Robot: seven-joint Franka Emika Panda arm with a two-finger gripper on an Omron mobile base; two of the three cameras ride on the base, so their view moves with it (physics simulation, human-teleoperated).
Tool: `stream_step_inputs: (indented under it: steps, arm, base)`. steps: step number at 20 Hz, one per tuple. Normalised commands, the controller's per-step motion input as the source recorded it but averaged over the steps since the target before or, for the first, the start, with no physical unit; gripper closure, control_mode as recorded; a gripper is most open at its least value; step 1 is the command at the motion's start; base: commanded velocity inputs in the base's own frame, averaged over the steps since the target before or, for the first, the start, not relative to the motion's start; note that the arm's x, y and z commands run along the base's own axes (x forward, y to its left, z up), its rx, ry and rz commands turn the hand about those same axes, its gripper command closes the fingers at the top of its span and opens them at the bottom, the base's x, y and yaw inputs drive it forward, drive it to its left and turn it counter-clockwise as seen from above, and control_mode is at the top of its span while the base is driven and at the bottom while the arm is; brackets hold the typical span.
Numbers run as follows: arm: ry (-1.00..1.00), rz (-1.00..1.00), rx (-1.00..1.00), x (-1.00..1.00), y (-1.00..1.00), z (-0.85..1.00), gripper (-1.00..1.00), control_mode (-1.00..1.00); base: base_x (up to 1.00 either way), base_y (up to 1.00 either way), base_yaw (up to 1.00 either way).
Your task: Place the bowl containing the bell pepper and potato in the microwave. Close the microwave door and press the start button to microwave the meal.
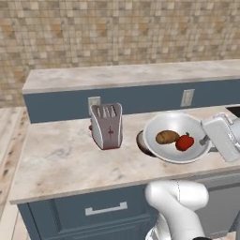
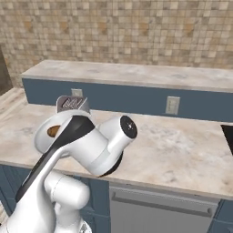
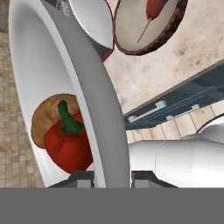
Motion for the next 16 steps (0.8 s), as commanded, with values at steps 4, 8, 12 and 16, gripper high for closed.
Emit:
stream_step_inputs:
  steps: [4,8,12,16]
  arm:
    - [0.00,0.00,0.00,0.00,0.00,0.00,1.00,1.00]
    - [0.00,0.00,0.00,0.00,0.00,0.00,1.00,1.00]
    - [0.00,0.00,0.00,0.00,0.00,0.00,1.00,1.00]
    - [0.00,0.00,0.00,0.00,0.00,0.00,1.00,1.00]
  base:
    - [-0.69,-0.18,0.00]
    - [-0.26,-0.25,-0.06]
    - [-0.05,-0.36,-0.29]
    - [0.00,-0.44,-0.43]
